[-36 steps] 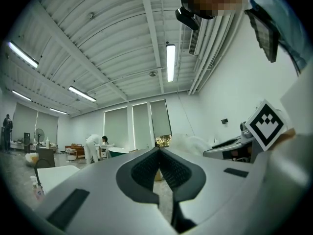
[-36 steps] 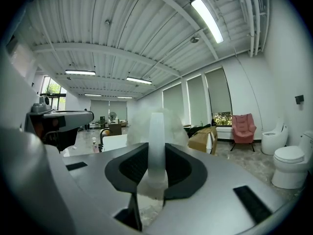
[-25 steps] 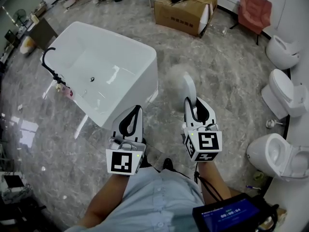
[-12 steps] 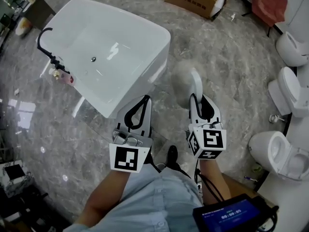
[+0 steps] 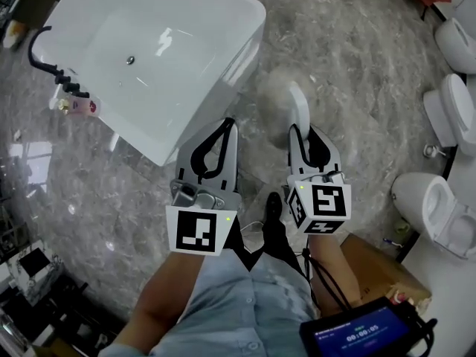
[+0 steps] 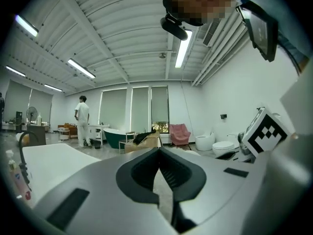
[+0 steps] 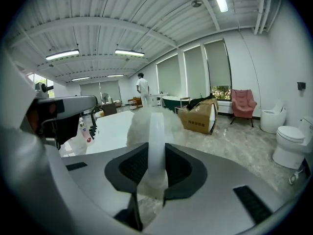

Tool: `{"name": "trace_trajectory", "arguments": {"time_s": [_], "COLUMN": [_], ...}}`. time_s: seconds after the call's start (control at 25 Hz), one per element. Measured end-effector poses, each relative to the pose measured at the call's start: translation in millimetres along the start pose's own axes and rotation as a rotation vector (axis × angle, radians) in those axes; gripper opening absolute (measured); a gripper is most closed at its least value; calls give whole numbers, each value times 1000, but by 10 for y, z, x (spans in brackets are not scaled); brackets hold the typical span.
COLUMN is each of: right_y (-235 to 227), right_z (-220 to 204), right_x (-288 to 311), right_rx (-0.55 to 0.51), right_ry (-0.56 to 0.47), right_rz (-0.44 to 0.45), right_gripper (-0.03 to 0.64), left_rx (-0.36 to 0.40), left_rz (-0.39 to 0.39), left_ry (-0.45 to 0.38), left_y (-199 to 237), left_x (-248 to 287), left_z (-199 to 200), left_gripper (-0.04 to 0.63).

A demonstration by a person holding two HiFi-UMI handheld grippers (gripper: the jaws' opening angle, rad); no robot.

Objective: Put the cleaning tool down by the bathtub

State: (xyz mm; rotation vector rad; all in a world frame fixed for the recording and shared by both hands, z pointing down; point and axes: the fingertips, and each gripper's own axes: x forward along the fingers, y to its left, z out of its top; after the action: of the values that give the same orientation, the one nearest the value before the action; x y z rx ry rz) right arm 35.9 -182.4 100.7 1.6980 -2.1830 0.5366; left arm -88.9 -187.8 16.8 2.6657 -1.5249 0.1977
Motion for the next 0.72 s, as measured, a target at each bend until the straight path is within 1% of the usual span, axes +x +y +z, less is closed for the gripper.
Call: {"name": "trace_trajectory", "arguments": {"time_s": [0.08,0.16,0.36,0.56,0.72], "right_y": [36,45,3,-22,-89], "right_z": [-152,-327,-771,-1193,-1513], "right_x": [147,247,564,954,1203], "right_rx": [12,26,52,64,96], "right_ry": [29,57,121,148,161], "right_rz": [-4,-9,-16,-23,-39], "right_gripper": [97,97,97,97,96], "left_rx": [-31,-46,-24,-58,-55], "left_rz": [-7,-22,-54,-79,-84], "left_ry": [14,36,86,49,66], "left_y": [59,49,91,186,200], "left_x": [99,179,461,772,923], "left_z": [-156,-322,-785,-1217,-1653], "left_gripper": [15,15,15,15,15]}}
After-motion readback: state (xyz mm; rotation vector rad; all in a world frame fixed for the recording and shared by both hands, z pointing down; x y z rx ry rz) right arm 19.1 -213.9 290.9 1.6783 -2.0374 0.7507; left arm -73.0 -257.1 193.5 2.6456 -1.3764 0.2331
